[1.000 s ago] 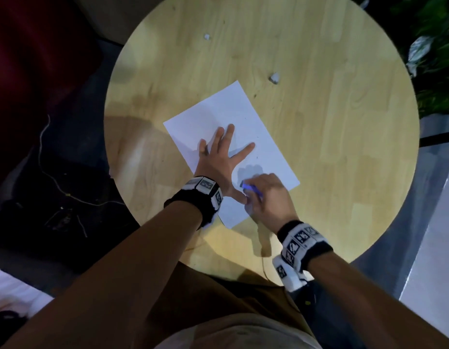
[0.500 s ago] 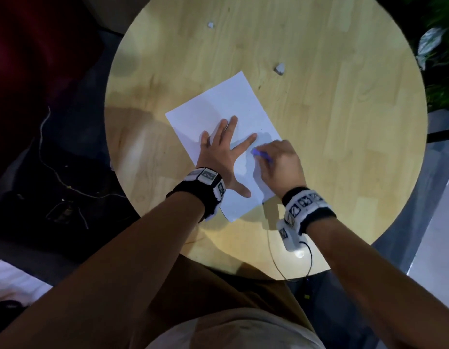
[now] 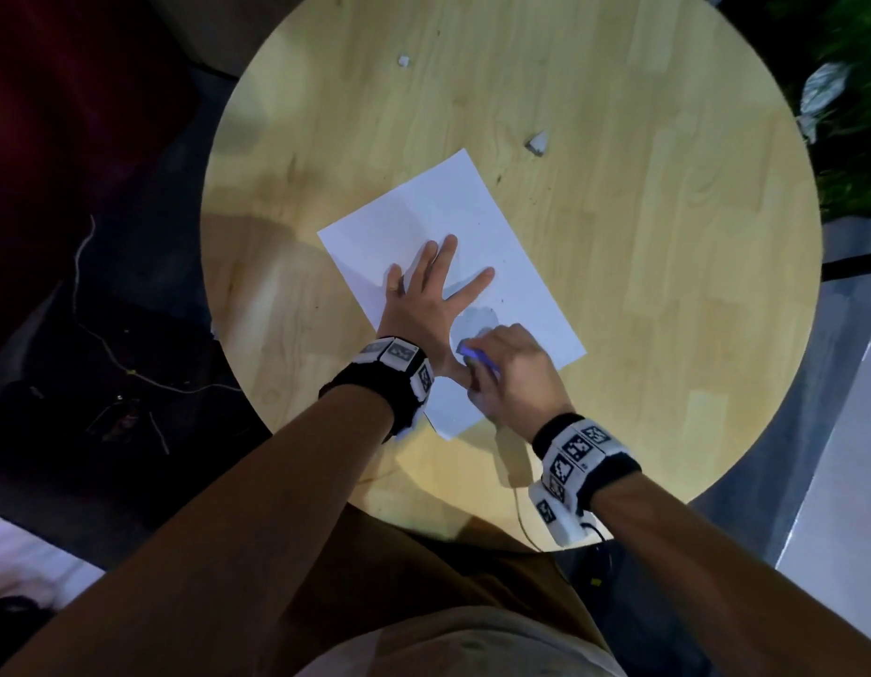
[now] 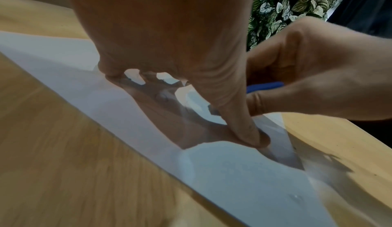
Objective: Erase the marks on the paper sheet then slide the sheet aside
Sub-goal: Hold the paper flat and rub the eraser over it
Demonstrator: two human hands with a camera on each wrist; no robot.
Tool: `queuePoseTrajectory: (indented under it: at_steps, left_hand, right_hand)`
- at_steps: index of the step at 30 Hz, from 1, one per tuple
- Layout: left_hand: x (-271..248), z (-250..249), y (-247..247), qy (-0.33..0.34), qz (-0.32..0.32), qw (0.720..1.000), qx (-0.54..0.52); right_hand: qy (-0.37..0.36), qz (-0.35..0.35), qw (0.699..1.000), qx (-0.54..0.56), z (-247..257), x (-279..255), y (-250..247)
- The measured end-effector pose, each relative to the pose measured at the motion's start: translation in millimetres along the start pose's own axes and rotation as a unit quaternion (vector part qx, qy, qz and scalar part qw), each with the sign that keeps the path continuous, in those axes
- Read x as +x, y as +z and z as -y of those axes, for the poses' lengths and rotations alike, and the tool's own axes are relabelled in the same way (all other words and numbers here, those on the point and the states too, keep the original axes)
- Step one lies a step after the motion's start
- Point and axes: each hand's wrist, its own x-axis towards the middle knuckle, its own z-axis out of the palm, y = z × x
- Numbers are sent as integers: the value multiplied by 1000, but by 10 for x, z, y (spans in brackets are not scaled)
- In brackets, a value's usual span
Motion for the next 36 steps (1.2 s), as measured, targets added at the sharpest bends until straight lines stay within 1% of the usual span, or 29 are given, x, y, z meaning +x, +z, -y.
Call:
queuePoseTrajectory:
  at_steps: [1,2,5,6,7,9,10,11,12,14,15,16,17,19,20,21,22,24,25,26,27,29,30,31,32,34,35,36]
  left_hand:
    - [2,2,-5,1,0,1000,1]
    - [4,-1,-10,0,3,1000,5]
    - [9,-15,-15,-4,14,1000,17]
    - [5,-17,-12,-4,12,1000,16]
    - [1,-16,-9,-2,7,1000,15]
    - [-8,-6,0,2,-2,1000,8]
    - [-7,0,2,2,-3,1000,5]
    - [0,3,0,1,-3,1000,8]
    - [6,0,-1,-1,-2,1000,13]
    - [10,-15,-11,-4,4,1000,22]
    - [9,-20,-11,-5,7,1000,25]
    - [5,-24,-12,-5,7,1000,25]
    - [-2,-22,-12,-4,5,1000,20]
    - [-8,-9,-5,-2,-1,1000,6]
    - [-5,-4,-5,0,-4,1000,6]
    - [-1,-2,-12,-1,-5,1000,13]
    - [2,-4,-18,-3,-2,1000,22]
    - [5,-18,-30,-5,9,999,32]
    - [1,-23,-32,-6,10,999,31]
    - [-5,-26,-30,-5,8,1000,28]
    - [-9,-24,-22,-4,5,1000,22]
    - [-12,-14,-9,-1,-1,1000,5]
    - [-8,-11,-14,0,0,1000,1]
    - [-4,-13,-26,0,6,1000,2]
    - [0,-17,-36,-2,14,1000,10]
    - [3,-29,-48,-5,21,999,24]
    - [0,-31,-48,-6,21,999,24]
    - [-1,-29,-38,-5,19,1000,20]
  right_hand:
    - [-6,16,1000,3,-21,28,-60]
    - [2,8,1000,-2,-75,126,-119]
    - [42,-98,994,-12,-232,416,-205]
    - [47,-107,993,-8,-214,386,-169]
    - [42,-92,995,-8,-154,295,-103]
    - [4,-30,1000,-1,8,49,0]
    - [-13,-1,1000,-2,13,16,-25]
    - [-18,11,1000,-9,-26,80,-91]
    - [-11,1,1000,-24,-102,206,-153]
    - [18,-67,997,-39,-231,445,-242]
    - [33,-91,995,-31,-262,470,-243]
    - [41,-97,994,-23,-242,408,-204]
    - [39,-78,996,-18,-184,288,-139]
    - [8,-14,1000,-8,-36,22,-45]
    - [-6,11,1000,-7,-37,-6,-68]
    - [-8,15,1000,-8,-79,65,-120]
    - [2,-3,1000,-15,-155,191,-163]
    - [38,-78,996,-27,-262,401,-230]
    - [51,-100,993,-21,-279,414,-220]
    - [57,-100,993,-15,-241,348,-173]
    - [50,-78,996,-11,-171,233,-109]
    - [8,-15,1000,-3,-26,-3,-32]
    - [-10,4,1000,-3,-35,-6,-66]
    - [-13,4,1000,-7,-83,80,-122]
    - [-3,-18,1000,-15,-159,211,-166]
    - [33,-94,995,-26,-263,429,-232]
    - [47,-112,992,-20,-276,441,-220]
    - [48,-105,993,-15,-239,378,-174]
